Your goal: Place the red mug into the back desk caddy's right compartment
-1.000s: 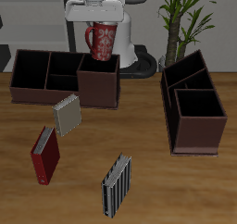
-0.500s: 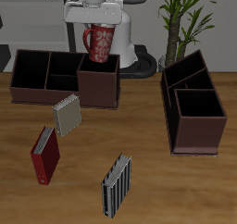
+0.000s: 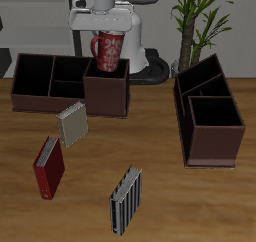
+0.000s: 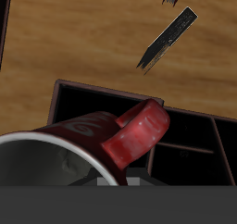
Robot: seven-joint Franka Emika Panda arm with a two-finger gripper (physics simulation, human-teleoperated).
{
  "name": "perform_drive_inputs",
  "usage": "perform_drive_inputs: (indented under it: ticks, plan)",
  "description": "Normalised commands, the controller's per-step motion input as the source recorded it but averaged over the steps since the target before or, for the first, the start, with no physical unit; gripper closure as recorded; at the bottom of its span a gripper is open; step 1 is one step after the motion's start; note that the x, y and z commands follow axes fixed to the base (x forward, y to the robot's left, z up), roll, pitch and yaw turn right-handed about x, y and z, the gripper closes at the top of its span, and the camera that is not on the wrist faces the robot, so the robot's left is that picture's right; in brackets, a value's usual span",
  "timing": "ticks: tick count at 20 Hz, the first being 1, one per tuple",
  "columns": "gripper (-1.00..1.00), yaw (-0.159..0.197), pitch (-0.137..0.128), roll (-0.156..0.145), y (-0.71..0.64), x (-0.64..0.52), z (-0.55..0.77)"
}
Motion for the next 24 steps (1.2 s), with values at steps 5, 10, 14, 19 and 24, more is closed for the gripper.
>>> perform_drive_inputs:
  ticks: [5, 10, 14, 19, 24]
  plan:
    - [1.0, 0.001, 0.026, -0.008, -0.01, 0.0, -0.17]
    - [1.0, 0.003, 0.027, 0.007, 0.03, -0.02, -0.15]
    - [1.0, 0.006, 0.032, 0.002, 0.01, 0.02, -0.26]
    - [1.0, -0.005, 0.037, 0.005, 0.03, -0.04, -0.29]
    - [1.0, -0.012, 0.051, 0.007, -0.04, -0.01, -0.26]
